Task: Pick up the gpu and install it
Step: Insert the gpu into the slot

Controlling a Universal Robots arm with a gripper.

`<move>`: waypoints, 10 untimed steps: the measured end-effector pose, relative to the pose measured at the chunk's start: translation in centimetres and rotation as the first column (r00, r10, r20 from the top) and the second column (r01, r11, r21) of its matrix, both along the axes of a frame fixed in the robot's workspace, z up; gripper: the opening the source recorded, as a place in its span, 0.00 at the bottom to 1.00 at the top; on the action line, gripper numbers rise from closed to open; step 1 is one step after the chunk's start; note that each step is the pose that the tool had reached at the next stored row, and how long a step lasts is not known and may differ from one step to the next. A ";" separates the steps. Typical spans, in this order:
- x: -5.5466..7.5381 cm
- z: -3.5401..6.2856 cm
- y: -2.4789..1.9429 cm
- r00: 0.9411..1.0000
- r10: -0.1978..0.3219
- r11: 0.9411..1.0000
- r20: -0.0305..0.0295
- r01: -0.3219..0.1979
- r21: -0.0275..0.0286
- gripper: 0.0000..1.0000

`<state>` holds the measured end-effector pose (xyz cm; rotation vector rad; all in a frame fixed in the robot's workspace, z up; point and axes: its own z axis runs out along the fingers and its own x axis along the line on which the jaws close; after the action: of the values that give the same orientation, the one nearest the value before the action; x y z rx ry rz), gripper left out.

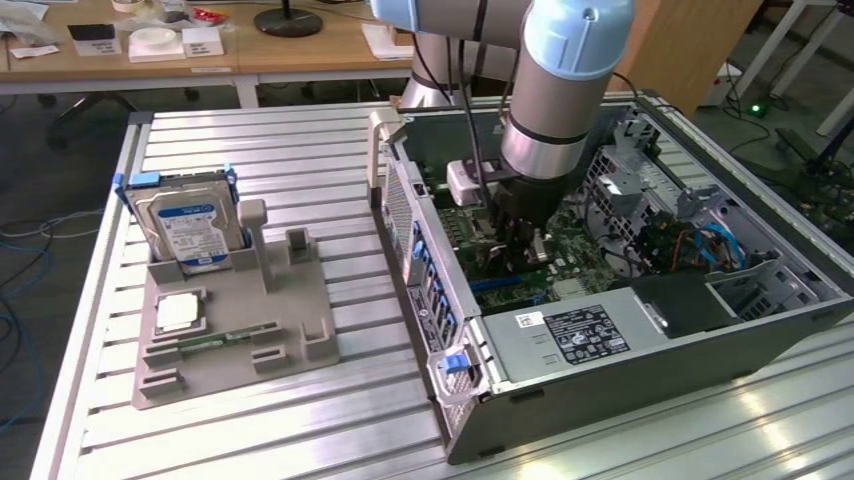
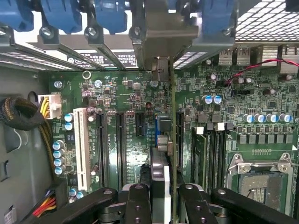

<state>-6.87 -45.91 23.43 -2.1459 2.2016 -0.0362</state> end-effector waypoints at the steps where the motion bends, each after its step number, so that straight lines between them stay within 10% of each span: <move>1: 0.0 -0.07 0.00 1.000 0.000 1.000 0.000 0.000 0.000 0.28; 10: 0.0 -0.71 0.00 1.000 0.000 1.000 0.000 0.000 0.000 0.28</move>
<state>-6.90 -45.91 22.72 -2.1456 2.2014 -0.0357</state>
